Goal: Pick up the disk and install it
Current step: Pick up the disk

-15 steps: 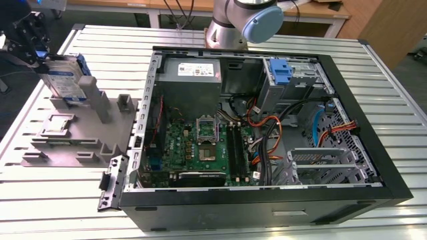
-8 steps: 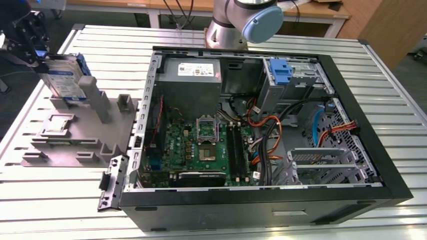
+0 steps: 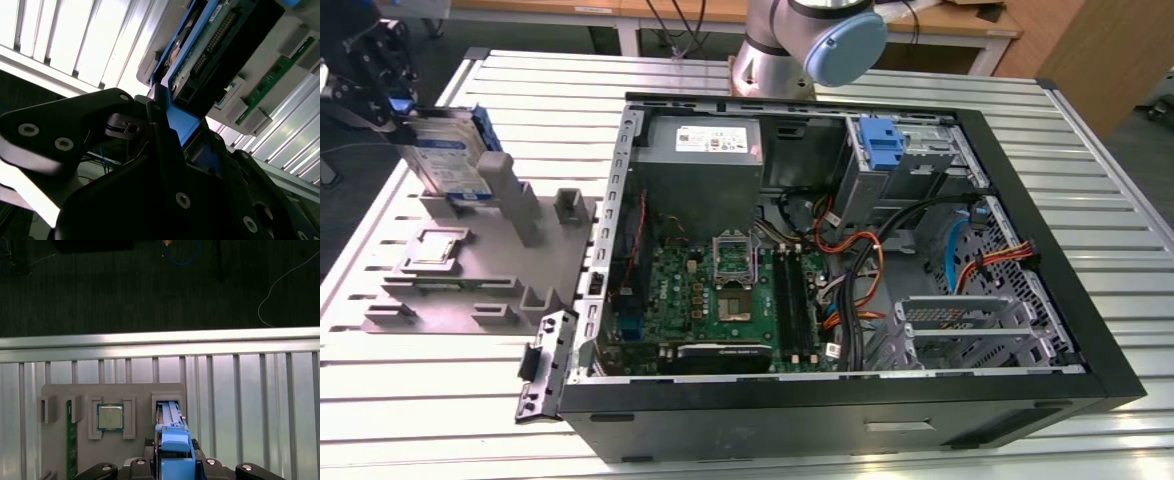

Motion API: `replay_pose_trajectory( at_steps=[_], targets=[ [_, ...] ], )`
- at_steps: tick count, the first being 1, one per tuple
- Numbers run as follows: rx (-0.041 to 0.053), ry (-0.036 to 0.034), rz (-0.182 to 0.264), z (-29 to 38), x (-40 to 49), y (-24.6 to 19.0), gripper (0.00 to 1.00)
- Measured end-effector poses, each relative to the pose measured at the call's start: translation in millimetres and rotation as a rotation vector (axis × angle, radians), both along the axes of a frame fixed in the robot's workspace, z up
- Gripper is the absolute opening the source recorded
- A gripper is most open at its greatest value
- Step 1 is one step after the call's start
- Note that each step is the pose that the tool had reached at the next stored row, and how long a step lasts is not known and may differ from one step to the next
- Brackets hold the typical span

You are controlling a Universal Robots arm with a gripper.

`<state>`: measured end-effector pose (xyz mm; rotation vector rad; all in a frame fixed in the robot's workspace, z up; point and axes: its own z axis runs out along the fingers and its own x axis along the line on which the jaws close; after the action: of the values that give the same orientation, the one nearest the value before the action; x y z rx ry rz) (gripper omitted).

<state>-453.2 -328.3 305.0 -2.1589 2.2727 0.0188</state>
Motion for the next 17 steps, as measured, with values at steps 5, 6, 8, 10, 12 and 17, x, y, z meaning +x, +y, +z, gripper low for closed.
replay_pose_trajectory(
  at_steps=[5, 6, 8, 10, 12, 17],
  targets=[
    [0.0, 0.0, 0.0, 0.9, 0.0, 0.0, 0.36],
    [0.0, 0.0, 0.0, 1.3, 0.0, 0.0, 0.36],
    [-0.0001, 0.0001, 0.0, 2.2, 0.0, 0.0, 0.36],
    [-0.0001, 0.0002, 0.0, 3.7, 0.0, 0.0, 0.36],
    [0.0, 0.0, 0.0, 5.1, 0.0, 0.0, 0.36],
    [0.0, -0.0001, 0.0, 8.6, 0.0, 0.0, 0.36]
  ],
)
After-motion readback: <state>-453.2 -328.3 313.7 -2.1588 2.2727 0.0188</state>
